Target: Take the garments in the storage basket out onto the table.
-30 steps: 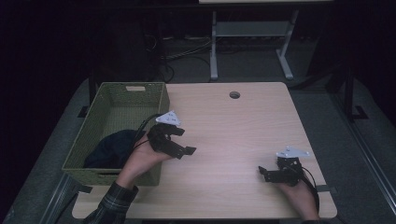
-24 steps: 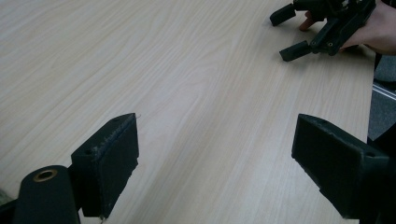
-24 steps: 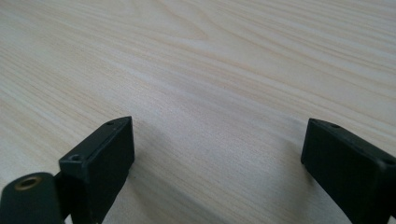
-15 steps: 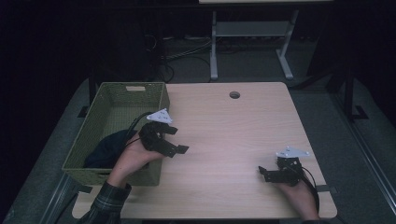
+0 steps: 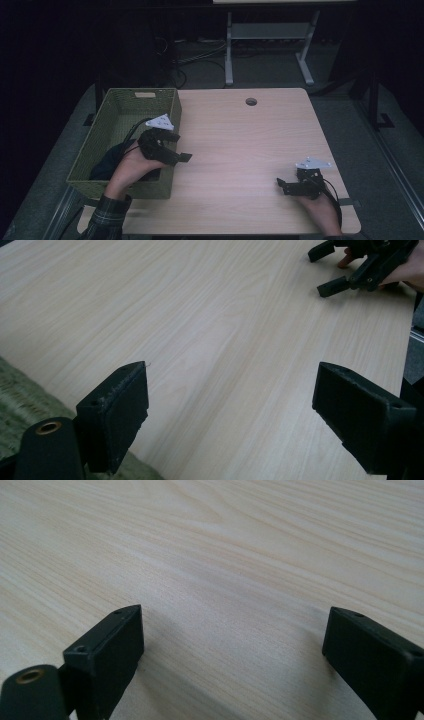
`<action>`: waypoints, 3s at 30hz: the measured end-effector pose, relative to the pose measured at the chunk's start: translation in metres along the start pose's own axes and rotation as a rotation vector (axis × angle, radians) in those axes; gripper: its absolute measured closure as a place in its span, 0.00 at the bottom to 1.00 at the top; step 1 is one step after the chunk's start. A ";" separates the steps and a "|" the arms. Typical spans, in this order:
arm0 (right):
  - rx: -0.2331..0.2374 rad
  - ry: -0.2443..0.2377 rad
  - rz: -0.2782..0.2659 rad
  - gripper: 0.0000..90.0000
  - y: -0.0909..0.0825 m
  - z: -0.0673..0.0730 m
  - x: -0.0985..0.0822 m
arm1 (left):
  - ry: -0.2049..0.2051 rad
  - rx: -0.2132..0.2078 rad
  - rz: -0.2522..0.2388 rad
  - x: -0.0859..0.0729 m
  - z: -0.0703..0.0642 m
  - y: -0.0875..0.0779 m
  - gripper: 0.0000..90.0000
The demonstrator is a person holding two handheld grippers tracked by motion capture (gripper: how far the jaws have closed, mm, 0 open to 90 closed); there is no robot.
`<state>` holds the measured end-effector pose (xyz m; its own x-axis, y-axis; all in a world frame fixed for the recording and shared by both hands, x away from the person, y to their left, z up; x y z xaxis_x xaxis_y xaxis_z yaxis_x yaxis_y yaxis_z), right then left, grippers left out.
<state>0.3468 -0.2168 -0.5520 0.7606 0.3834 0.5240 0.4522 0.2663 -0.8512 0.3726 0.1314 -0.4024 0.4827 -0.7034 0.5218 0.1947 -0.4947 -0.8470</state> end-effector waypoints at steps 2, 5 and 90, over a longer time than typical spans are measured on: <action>0.000 -0.001 0.000 0.10 0.000 0.000 0.000 | 0.002 0.008 0.001 -0.002 0.003 -0.003 0.16; 0.000 0.000 0.000 0.10 0.000 0.000 0.000 | -0.010 0.012 -0.005 -0.004 0.006 -0.007 0.16; 0.004 -0.007 0.000 0.10 0.000 0.001 0.000 | -0.238 0.118 0.103 -0.117 0.097 -0.061 0.16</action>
<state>0.3465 -0.2161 -0.5521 0.7574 0.3896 0.5240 0.4501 0.2699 -0.8512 0.3872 0.2939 -0.4214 0.6892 -0.6003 0.4057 0.2254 -0.3545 -0.9075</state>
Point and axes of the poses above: each handheld gripper's, and its own axes: y roughly forward along the jaws, x roughly out of its top, z roughly to its left, the point moved 10 cm from there along y, roughly forward along the jaws, and after that the axes turned 14 degrees about z, right-handed, at the moved point
